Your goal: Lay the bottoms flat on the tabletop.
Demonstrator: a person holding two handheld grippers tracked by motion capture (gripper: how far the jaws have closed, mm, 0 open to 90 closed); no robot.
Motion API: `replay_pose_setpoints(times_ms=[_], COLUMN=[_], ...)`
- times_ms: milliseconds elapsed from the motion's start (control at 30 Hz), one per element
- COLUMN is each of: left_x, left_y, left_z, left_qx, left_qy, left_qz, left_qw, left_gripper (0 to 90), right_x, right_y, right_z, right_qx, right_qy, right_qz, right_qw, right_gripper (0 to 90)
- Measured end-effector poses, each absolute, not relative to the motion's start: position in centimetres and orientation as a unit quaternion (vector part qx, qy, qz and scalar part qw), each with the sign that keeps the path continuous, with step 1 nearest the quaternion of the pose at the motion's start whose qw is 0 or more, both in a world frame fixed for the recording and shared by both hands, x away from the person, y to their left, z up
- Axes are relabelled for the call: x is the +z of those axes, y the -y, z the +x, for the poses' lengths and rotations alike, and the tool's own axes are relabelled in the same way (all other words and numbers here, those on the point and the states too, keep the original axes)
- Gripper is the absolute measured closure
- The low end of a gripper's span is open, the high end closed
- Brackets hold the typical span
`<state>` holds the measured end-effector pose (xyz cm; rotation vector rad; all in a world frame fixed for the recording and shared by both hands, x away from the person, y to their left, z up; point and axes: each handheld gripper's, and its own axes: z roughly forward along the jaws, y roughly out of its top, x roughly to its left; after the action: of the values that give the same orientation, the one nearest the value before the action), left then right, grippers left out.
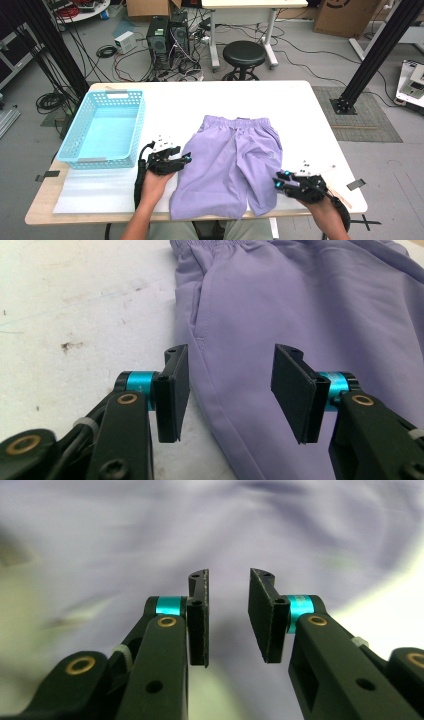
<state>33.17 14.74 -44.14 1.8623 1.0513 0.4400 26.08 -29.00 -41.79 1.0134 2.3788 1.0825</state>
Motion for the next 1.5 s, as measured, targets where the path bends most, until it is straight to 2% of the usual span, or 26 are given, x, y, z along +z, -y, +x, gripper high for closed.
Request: replay_pose_setpoints(times_ms=[33, 100, 267, 367, 400, 733, 833, 867, 900, 1000, 1233, 1300, 1400, 1467, 1500], left_x=[-44.2, -44.2, -44.0, -43.6, -43.4, -42.8, -42.9, -42.9, -42.9, -42.9, -43.2, -43.1, -42.7, -42.6, -42.8], left_y=[-14.7, -14.7, -14.6, -14.5, -14.3, -13.2, -12.9, -12.9, -12.8, -12.8, -13.3, -13.4, -13.6, -13.6, -13.6], left_z=[33.3, 33.4, 33.7, 34.0, 34.1, 35.9, 37.3, 37.7, 38.2, 39.1, 39.7, 40.1, 40.9, 41.1, 41.4], left_qx=[0.178, 0.175, 0.177, 0.18, 0.181, 0.188, 0.187, 0.185, 0.183, 0.18, 0.178, 0.173, 0.176, 0.187, 0.184], left_qy=[-0.428, -0.434, -0.433, -0.433, -0.432, -0.425, -0.429, -0.431, -0.435, -0.44, -0.443, -0.443, -0.436, -0.429, -0.428], left_qz=[0.755, 0.751, 0.751, 0.749, 0.749, 0.751, 0.748, 0.749, 0.749, 0.741, 0.728, 0.737, 0.735, 0.728, 0.73], left_qw=[0.464, 0.467, 0.466, 0.469, 0.47, 0.47, 0.47, 0.467, 0.465, 0.474, 0.491, 0.481, 0.489, 0.501, 0.5], left_gripper=[49.5, 49.1, 49.1, 49.2, 49.2, 48.9, 48.3, 48.0, 47.5, 47.1, 47.4, 47.2, 45.3, 44.5, 44.0], right_x=[-42.0, -42.8, -44.6, -44.6, -44.5, -43.4, -42.9, -42.6, -42.5, -42.1, -41.6, -41.4, -41.2, -41.2, -41.3], right_y=[29.3, 30.1, 30.7, 30.8, 30.8, 31.8, 32.3, 32.4, 32.5, 32.2, 30.3, 29.7, 29.0, 28.6, 28.4], right_z=[26.5, 27.8, 28.7, 28.3, 28.0, 25.1, 25.6, 26.3, 26.8, 29.5, 34.9, 36.0, 37.2, 38.2, 38.8], right_qx=[0.373, 0.359, 0.337, 0.338, 0.334, 0.317, 0.347, 0.362, 0.371, 0.397, 0.382, 0.381, 0.383, 0.382, 0.379], right_qy=[-0.832, -0.825, -0.83, -0.838, -0.841, -0.865, -0.843, -0.828, -0.818, -0.789, -0.789, -0.793, -0.797, -0.799, -0.801], right_qz=[0.368, 0.392, 0.414, 0.398, 0.396, 0.363, 0.383, 0.394, 0.402, 0.426, 0.434, 0.429, 0.42, 0.419, 0.417], right_qw=[0.18, 0.193, 0.161, 0.159, 0.156, 0.143, 0.152, 0.167, 0.178, 0.198, 0.207, 0.207, 0.203, 0.201, 0.202], right_gripper=[62.5, 63.2, 76.6, 87.9, 89.2, 89.0, 74.0, 62.5, 54.7, 47.9, 48.8, 48.0, 44.9, 38.0, 37.7])
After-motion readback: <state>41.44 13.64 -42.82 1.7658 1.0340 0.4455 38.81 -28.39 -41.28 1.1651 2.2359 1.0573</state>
